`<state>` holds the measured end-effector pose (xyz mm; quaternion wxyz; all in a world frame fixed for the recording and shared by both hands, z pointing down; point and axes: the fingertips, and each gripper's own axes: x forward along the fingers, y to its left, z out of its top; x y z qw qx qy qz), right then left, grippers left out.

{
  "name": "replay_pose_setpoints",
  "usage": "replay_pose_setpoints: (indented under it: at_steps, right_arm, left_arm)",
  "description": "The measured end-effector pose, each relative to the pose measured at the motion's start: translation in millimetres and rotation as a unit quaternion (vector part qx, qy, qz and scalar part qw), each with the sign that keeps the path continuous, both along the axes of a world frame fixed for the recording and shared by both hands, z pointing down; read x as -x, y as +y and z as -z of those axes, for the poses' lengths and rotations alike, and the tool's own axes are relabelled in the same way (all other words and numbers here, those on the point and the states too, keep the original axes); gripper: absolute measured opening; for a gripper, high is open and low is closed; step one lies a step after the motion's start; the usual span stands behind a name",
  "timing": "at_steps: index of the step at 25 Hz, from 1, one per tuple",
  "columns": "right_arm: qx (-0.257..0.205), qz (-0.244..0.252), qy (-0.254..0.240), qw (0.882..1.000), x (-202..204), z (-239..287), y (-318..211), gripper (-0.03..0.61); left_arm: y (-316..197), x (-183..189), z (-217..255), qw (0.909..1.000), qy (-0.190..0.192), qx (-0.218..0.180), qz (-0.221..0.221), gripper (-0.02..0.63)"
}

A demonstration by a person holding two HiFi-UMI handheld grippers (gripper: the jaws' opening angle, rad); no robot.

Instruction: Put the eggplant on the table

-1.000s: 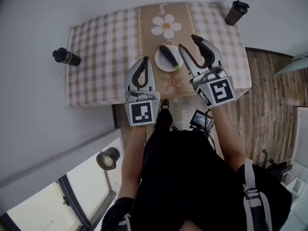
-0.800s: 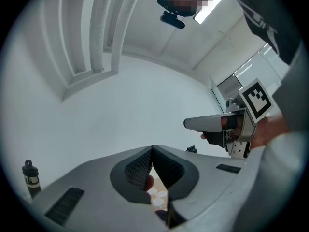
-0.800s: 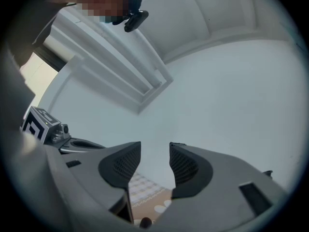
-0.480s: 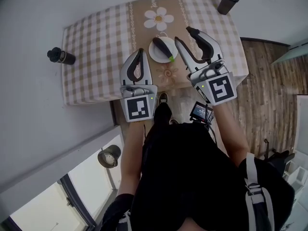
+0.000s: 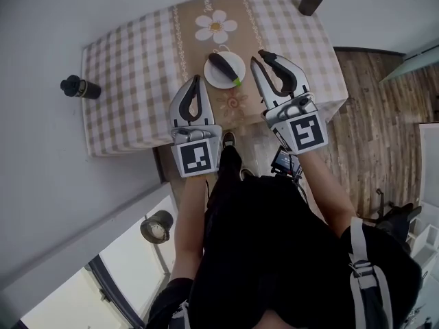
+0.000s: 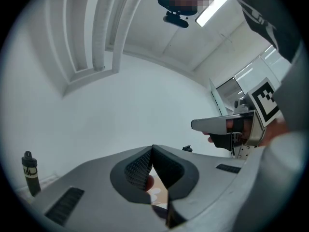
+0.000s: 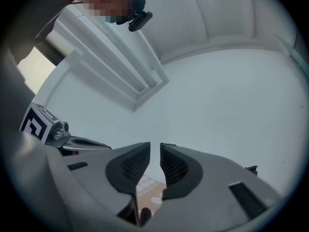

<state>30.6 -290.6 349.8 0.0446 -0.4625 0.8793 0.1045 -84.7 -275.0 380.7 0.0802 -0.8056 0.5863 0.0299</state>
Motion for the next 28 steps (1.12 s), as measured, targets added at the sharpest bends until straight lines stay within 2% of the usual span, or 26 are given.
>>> replay_pose_setpoints:
  at_steps: [2,3,4,7,20,28]
  right_arm:
    - [0.002,-0.005,0.003,1.0,0,-8,1,0.067]
    - [0.002,-0.012,0.003,1.0,-2,-11,3,0.018]
    - [0.001,-0.018,0.001,1.0,-3,-13,5,0.004]
    - [0.003,-0.019,-0.002,1.0,-2,-20,5,0.003]
    - [0.048,0.016,0.004,0.999,11,-57,7,0.002]
    - [0.065,0.013,0.01,0.998,10,-77,11,0.002]
  left_arm:
    - [3,-1,-4,1.0,0.002,0.001,-0.002,-0.008]
    - [5,-3,-7,1.0,0.002,0.003,-0.006,-0.008]
    - [7,-4,-9,0.9999,0.0,0.005,-0.012,-0.008]
    - [8,-9,-12,0.9997,-0.013,0.001,-0.02,-0.008]
    - [12,-7,-31,0.999,-0.014,0.018,-0.037,-0.008]
    - [17,-5,-41,0.999,-0.023,0.023,-0.029,-0.008]
